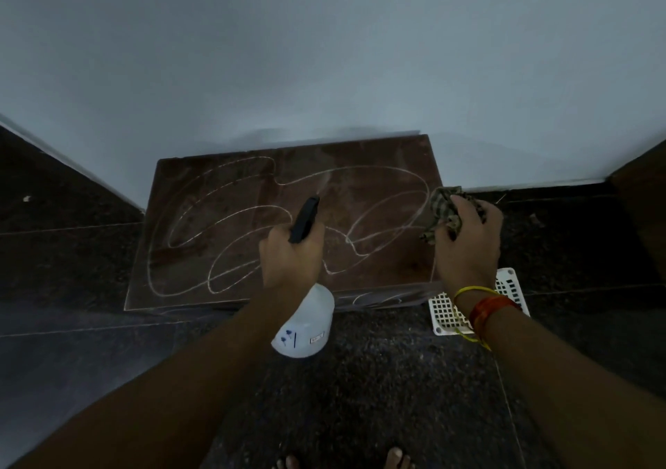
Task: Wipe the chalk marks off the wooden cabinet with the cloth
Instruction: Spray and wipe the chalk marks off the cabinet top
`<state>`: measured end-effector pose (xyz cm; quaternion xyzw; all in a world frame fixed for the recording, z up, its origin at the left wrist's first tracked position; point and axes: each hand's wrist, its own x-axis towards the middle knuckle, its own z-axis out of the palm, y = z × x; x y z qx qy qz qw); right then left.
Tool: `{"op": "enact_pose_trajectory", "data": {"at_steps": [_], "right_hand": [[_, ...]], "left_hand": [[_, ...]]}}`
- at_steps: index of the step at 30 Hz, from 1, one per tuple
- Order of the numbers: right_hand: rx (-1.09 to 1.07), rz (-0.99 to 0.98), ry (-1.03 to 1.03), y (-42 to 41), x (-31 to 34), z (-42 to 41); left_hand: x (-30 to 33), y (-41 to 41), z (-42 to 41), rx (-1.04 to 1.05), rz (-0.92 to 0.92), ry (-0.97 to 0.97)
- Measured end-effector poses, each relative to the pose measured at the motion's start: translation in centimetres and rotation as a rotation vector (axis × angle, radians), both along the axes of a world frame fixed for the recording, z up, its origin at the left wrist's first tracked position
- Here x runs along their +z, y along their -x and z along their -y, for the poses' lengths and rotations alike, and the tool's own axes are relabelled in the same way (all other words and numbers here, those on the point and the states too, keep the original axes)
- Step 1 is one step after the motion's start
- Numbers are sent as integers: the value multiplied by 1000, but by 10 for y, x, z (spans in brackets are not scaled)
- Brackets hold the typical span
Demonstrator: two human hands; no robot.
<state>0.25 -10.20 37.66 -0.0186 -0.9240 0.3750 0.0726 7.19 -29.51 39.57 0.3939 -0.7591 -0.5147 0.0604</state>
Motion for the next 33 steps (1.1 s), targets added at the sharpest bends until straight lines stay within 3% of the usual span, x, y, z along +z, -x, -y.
{"op": "enact_pose_trajectory", "data": {"at_steps": [8,22,33], "right_hand": [[12,-14,32,12,2,-10],[-30,13,-3,13,-11,-49],[2,71,-33,-14,-23,-31]], "left_hand": [[3,21,-29,-18,-3,40],[-40,-17,-84,-298,69,-37],[-62,-74,-51,-366,140,-94]]}}
